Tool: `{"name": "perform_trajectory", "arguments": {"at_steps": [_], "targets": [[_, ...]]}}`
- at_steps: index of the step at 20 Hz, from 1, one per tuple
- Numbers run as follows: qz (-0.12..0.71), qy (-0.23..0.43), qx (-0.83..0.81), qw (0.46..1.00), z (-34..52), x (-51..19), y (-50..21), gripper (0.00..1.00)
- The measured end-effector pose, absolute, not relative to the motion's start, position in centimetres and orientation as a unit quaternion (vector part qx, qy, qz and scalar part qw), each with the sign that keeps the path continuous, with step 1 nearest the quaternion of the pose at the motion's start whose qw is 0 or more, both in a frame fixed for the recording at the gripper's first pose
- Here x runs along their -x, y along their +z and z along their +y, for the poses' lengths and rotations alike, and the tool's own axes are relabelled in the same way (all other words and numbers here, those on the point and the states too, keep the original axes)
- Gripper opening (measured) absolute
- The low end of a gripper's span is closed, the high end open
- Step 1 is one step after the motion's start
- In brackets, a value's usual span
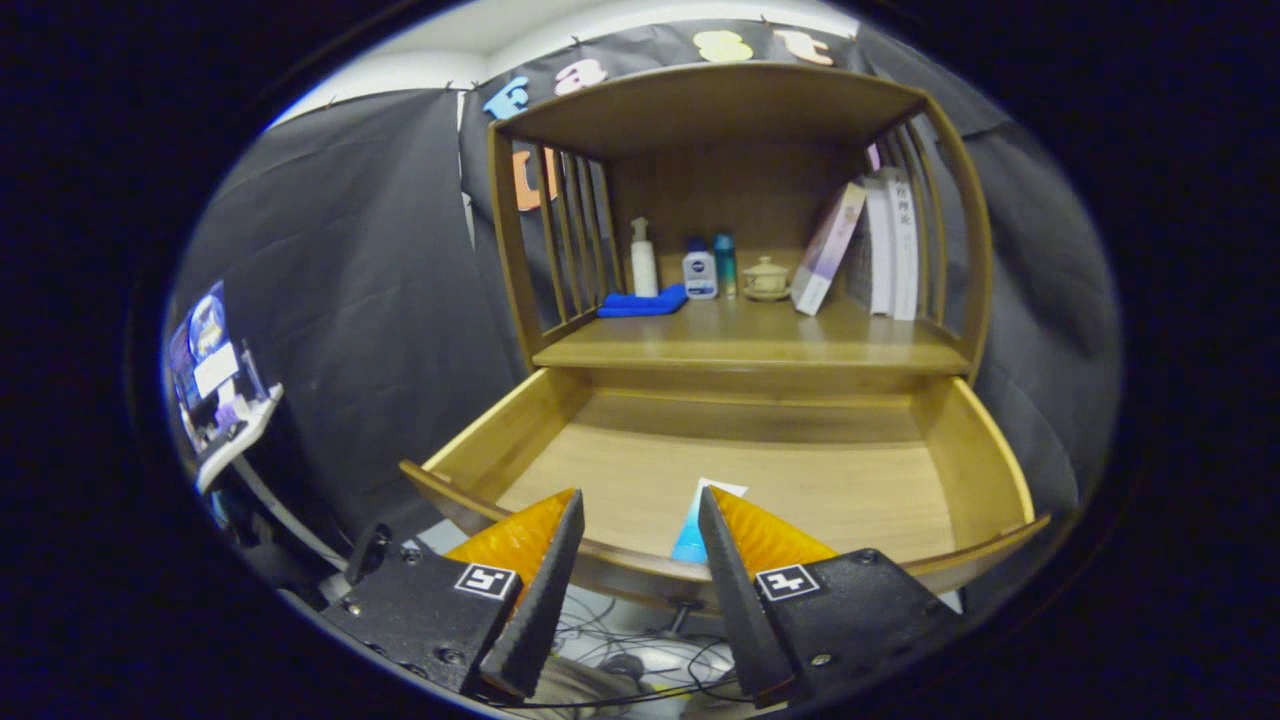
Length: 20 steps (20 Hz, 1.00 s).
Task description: Pull open the drawer, take out the items inside it, and place them on the countertop above the cabinet.
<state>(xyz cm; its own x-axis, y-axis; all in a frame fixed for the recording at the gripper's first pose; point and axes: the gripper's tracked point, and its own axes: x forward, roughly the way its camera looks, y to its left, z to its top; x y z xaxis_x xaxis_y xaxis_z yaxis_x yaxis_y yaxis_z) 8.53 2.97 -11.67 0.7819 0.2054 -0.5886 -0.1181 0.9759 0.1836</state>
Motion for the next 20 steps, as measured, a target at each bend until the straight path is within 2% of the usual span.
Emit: {"name": "perform_trajectory", "arguments": {"at_steps": [3,6,9,20], "targets": [[0.35,0.075,-0.063,0.932,2.0,-11.2,-11.3,0.73],[0.419,0.053,-0.052,0.905,0.9,-12.6,-12.9,0.73],[0.472,0.061,-0.05,0.878,1.3,-14.1,-14.0,0.73],[0.647,0.017,-0.08,0.758,0.5,-14.0,-22.2,0.73]]}}
